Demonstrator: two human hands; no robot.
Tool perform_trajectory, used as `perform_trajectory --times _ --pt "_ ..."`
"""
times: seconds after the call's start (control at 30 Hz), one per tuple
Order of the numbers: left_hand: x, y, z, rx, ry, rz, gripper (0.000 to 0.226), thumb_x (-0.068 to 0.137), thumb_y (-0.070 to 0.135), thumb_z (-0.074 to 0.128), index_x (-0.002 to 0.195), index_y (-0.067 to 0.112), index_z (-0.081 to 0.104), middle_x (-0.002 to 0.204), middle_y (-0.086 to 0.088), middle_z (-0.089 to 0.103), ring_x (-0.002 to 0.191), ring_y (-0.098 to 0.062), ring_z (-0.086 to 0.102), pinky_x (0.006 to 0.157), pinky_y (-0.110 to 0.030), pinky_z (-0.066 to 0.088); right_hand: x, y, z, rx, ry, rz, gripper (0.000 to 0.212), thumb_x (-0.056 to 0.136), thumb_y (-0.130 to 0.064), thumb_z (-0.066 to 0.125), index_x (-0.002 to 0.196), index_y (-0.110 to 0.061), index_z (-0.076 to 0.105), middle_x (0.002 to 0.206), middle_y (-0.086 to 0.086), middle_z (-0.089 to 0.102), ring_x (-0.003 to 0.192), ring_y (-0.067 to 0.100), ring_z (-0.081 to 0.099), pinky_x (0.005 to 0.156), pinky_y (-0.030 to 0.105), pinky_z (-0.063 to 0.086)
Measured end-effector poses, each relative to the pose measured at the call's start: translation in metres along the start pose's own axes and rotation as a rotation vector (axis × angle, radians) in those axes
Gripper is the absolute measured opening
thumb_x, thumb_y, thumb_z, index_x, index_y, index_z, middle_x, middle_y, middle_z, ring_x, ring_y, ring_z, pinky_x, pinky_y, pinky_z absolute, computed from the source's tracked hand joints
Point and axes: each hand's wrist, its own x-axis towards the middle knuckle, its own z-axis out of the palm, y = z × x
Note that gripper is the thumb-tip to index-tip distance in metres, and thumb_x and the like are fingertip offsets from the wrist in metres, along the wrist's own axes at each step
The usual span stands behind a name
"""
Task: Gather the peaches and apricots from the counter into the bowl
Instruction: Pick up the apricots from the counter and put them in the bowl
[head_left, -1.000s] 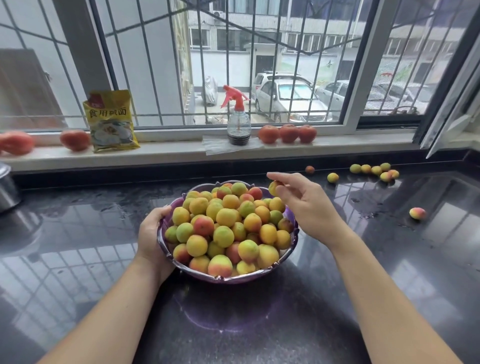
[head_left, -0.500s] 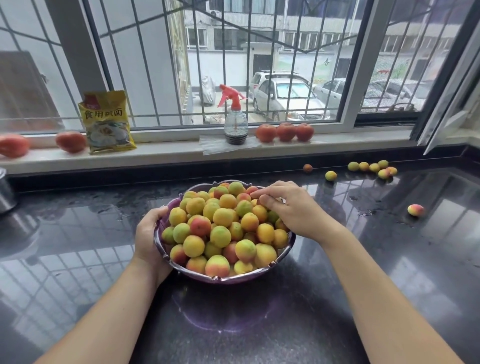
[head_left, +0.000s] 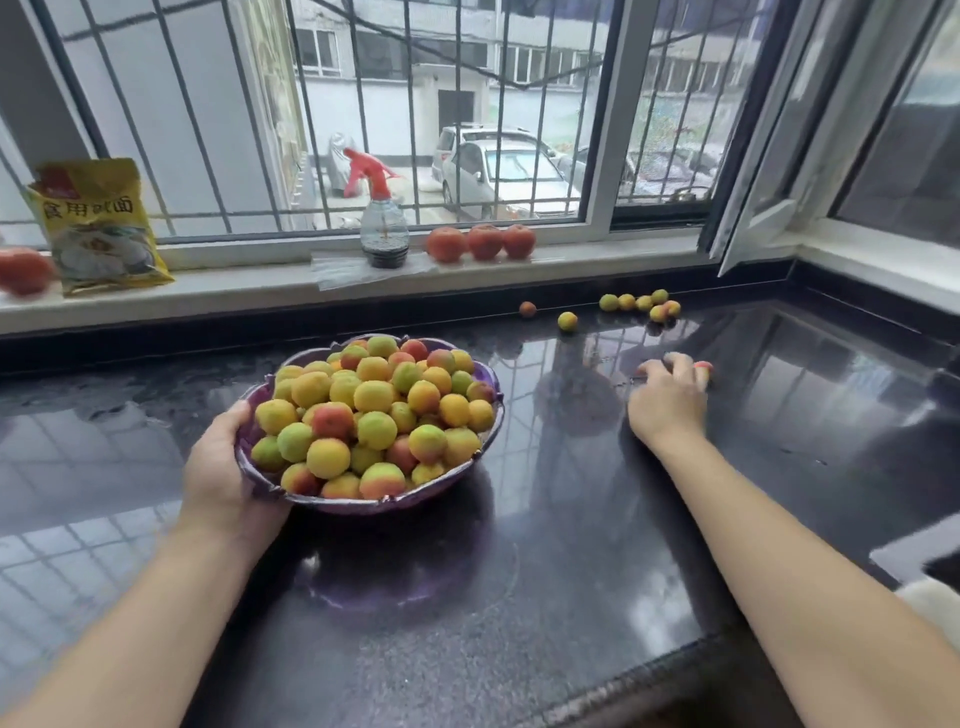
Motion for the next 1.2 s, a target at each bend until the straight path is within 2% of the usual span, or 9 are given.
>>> perform_trajectory --times 0.1,0.23,0.4,0.53,0.7,0.83,0.97,1.1,1.2 --pt "-0.008 -0.008 0.007 0.017 0.001 0.043 0.055 0.097 0.040 0.052 0.141 0.011 0.066 0.135 -0.013 0.074 0.126 -0.033 0.071 0.107 -0.052 0.054 0.014 0.026 -0.007 -0.163 0.002 -0.045 0.039 0.096 -0.017 0.046 0.131 -0.011 0.062 0.157 0.016 0.031 0.143 0.036 0.021 0.118 0.045 0.023" --pt "-0.014 -0.013 0.011 0.053 -0.006 0.071 0.072 0.081 0.050 0.052 0.141 0.012 0.067 0.134 -0.013 0.074 0.123 -0.030 0.072 0.098 -0.049 0.060 0.032 0.043 -0.006 -0.231 -0.075 0.003 0.046 0.101 -0.030 0.037 0.142 -0.016 0.052 0.164 0.016 0.018 0.147 0.039 0.013 0.123 0.047 0.016" --pt "-0.013 -0.016 0.009 0.057 0.003 0.077 0.070 0.084 0.052 0.052 0.137 0.011 0.072 0.137 -0.014 0.072 0.126 -0.033 0.070 0.099 -0.051 0.059 0.044 0.042 -0.004 -0.125 -0.189 0.106 0.052 0.103 -0.031 0.033 0.152 -0.016 0.040 0.167 0.010 0.011 0.149 0.037 0.017 0.119 0.047 0.025" --pt "-0.012 -0.016 0.007 0.070 0.010 0.086 0.070 0.083 0.053 0.053 0.137 0.012 0.071 0.138 -0.014 0.072 0.127 -0.033 0.070 0.099 -0.050 0.060 0.041 0.040 -0.006 -0.086 -0.121 0.139 0.047 0.098 -0.020 0.040 0.142 -0.005 0.051 0.159 0.011 0.027 0.139 0.038 0.031 0.113 0.047 0.036" --pt "-0.014 -0.016 0.011 0.083 0.023 0.103 0.067 0.086 0.053 0.051 0.137 0.013 0.069 0.133 -0.013 0.074 0.122 -0.032 0.073 0.095 -0.046 0.063 0.025 0.034 -0.010 -0.031 0.054 -0.022 0.031 0.094 -0.001 0.044 0.120 -0.007 0.059 0.128 0.021 0.048 0.110 0.047 0.053 0.094 0.045 0.045" --pt "-0.013 -0.016 0.010 0.102 0.048 0.096 0.057 0.107 0.046 0.034 0.131 0.012 0.073 0.131 -0.015 0.075 0.121 -0.034 0.072 0.106 -0.049 0.054 0.015 0.034 -0.011 -0.017 0.117 -0.086 0.030 0.101 -0.009 0.040 0.128 -0.012 0.054 0.126 0.022 0.050 0.100 0.049 0.056 0.088 0.050 0.047" --pt "-0.015 -0.016 0.012 0.087 0.065 0.113 0.053 0.107 0.039 0.034 0.117 0.011 0.077 0.123 -0.016 0.078 0.113 -0.034 0.076 0.097 -0.045 0.057 0.004 0.013 -0.003 -0.002 0.141 -0.270 0.029 0.100 -0.010 0.053 0.126 -0.005 0.064 0.115 0.024 0.059 0.105 0.046 0.052 0.092 0.051 0.046" --pt "-0.013 -0.014 0.010 0.088 0.076 0.101 0.050 0.106 0.037 0.037 0.123 0.010 0.076 0.124 -0.018 0.077 0.116 -0.037 0.074 0.101 -0.048 0.056 -0.011 -0.041 -0.002 0.217 0.081 -0.294 0.027 0.097 -0.014 0.059 0.122 -0.008 0.068 0.115 0.019 0.067 0.110 0.038 0.057 0.097 0.047 0.047" --pt "-0.013 -0.014 0.009 0.093 0.072 0.085 0.050 0.106 0.037 0.037 0.123 0.009 0.075 0.123 -0.019 0.077 0.114 -0.037 0.075 0.097 -0.047 0.057 -0.018 -0.098 -0.018 0.428 0.024 -0.305 0.024 0.097 -0.020 0.064 0.119 -0.014 0.068 0.111 0.010 0.070 0.102 0.026 0.063 0.090 0.037 0.051"
